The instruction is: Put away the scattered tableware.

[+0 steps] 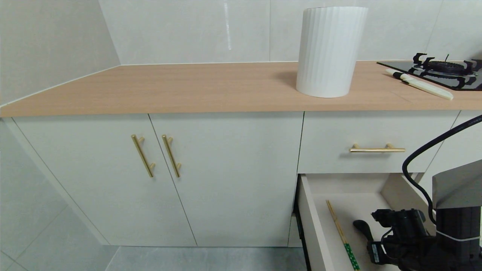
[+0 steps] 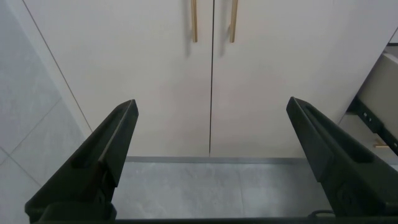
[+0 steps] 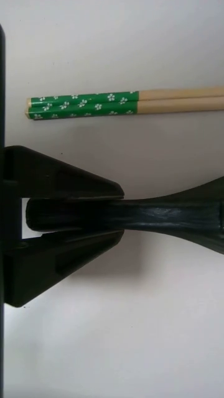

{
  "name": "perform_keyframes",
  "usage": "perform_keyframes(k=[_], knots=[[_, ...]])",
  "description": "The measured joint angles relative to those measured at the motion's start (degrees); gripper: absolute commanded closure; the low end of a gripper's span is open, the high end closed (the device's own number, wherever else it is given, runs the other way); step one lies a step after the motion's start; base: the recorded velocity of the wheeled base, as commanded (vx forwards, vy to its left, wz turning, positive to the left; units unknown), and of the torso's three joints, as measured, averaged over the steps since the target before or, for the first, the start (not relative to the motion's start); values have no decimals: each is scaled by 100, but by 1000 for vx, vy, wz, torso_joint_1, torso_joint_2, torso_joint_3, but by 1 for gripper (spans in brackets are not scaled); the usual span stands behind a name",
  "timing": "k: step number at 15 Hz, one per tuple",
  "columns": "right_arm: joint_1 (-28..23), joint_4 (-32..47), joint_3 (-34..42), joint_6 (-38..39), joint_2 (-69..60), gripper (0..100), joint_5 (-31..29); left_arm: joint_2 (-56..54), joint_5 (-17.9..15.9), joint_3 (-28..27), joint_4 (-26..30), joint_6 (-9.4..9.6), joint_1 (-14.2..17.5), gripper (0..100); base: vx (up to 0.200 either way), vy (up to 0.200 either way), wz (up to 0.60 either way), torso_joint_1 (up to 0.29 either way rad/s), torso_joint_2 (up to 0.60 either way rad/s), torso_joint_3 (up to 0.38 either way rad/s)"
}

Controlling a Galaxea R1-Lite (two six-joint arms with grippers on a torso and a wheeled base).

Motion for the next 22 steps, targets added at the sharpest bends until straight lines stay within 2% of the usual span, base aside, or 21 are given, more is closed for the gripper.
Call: perform_keyframes(k=[4,5,16,22], knots=[[-6,-2,-7,0,22,100,-20,0,1,0,2,0,0,0,0,0,0,0,0,0],[-9,-2,-7,0,23,0,-22,0,0,0,0,0,0,0,0,0,0,0,0,0],[41,-41,135,235,-308,0,-41,0,0,-1,0,0,0,0,0,0,0,0,0,0],[444,-35,816,260,-2009,0,-846,0,4,-1,2,0,0,0,0,0,0,0,0,0]])
